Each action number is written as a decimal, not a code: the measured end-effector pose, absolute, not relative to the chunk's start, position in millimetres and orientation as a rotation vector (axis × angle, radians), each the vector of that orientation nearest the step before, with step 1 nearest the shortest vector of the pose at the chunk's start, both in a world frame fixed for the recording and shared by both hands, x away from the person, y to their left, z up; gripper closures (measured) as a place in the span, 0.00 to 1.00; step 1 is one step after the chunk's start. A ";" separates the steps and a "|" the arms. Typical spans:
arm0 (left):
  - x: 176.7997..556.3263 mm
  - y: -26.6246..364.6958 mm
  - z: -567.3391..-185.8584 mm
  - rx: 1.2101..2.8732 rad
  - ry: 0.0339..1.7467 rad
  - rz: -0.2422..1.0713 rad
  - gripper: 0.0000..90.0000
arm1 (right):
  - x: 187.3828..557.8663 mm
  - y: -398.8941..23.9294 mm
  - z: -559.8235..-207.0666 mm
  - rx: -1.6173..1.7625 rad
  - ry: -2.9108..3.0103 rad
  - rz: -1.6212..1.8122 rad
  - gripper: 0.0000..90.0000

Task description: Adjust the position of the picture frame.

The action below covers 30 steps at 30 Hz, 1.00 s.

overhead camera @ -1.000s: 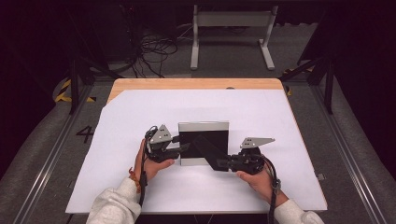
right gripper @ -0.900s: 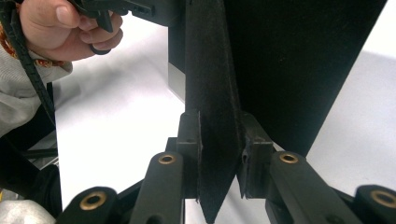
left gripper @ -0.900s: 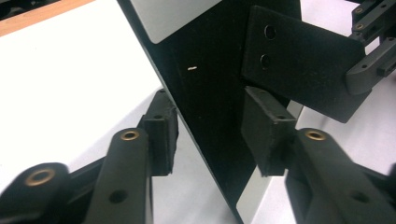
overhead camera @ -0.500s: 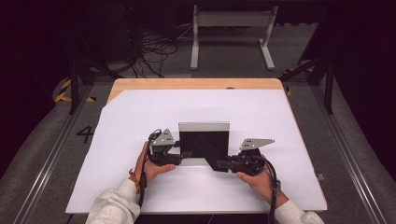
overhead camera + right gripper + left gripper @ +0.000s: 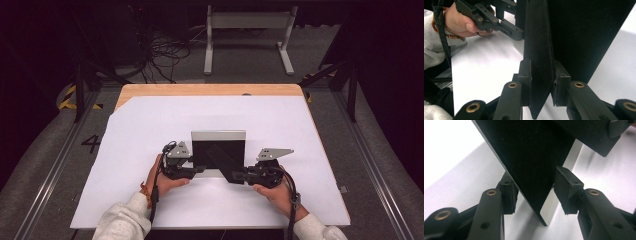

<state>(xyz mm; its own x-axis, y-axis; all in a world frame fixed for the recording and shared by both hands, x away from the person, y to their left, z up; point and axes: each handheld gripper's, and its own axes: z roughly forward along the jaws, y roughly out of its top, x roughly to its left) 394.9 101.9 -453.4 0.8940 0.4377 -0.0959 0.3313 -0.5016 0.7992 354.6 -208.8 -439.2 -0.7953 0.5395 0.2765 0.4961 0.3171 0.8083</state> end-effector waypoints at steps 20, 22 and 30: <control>387.9 96.7 -446.6 2.156 0.559 0.331 0.71 | 354.7 -206.9 -440.1 0.997 2.485 1.436 0.85; 387.3 96.2 -446.6 2.155 0.558 0.348 0.71 | 354.1 -206.6 -439.9 0.993 2.487 1.441 0.85; 383.5 92.4 -446.0 2.162 0.567 0.429 0.74 | 348.7 -204.9 -439.2 0.969 2.504 1.422 0.88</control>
